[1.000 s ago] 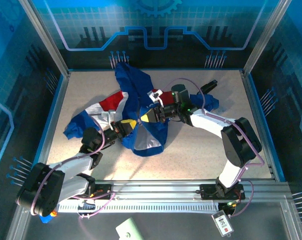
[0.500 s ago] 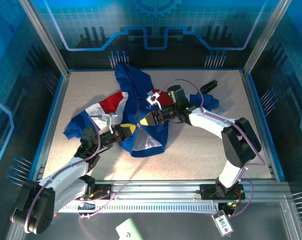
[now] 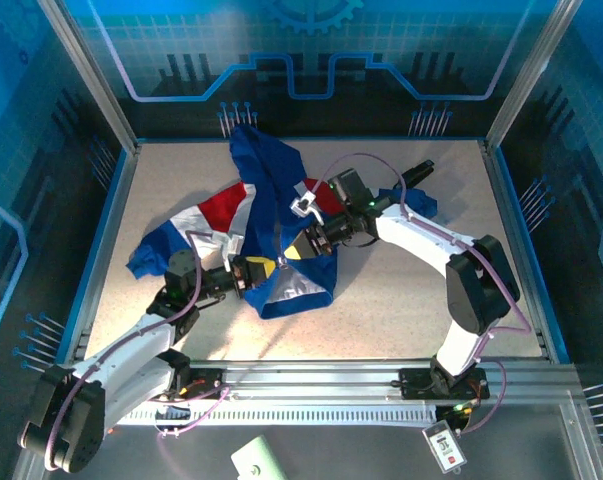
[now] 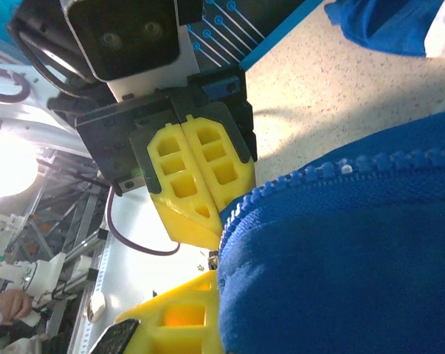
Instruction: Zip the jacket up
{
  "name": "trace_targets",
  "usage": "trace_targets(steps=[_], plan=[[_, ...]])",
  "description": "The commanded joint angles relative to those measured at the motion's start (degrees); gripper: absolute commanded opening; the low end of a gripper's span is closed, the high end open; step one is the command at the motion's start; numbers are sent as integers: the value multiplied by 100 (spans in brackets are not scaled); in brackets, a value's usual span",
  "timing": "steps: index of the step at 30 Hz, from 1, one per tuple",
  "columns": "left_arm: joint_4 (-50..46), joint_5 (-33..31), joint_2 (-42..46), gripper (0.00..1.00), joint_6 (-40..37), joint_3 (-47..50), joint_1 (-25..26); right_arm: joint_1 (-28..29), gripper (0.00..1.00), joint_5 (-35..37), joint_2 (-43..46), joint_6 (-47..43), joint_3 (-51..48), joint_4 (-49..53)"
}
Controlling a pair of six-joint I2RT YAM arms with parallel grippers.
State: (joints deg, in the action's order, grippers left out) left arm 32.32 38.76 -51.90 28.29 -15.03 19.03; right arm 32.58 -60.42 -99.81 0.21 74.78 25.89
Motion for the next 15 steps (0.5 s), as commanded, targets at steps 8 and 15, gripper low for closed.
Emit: trace_targets(steps=[8, 15], plan=[[-1452, 665, 19, 0, -553, -479, 132, 64, 0, -91, -367, -1041, 580, 1385], [-2383, 618, -212, 0, -1003, -928, 342, 64, 0, -182, -412, -1111, 611, 1418]])
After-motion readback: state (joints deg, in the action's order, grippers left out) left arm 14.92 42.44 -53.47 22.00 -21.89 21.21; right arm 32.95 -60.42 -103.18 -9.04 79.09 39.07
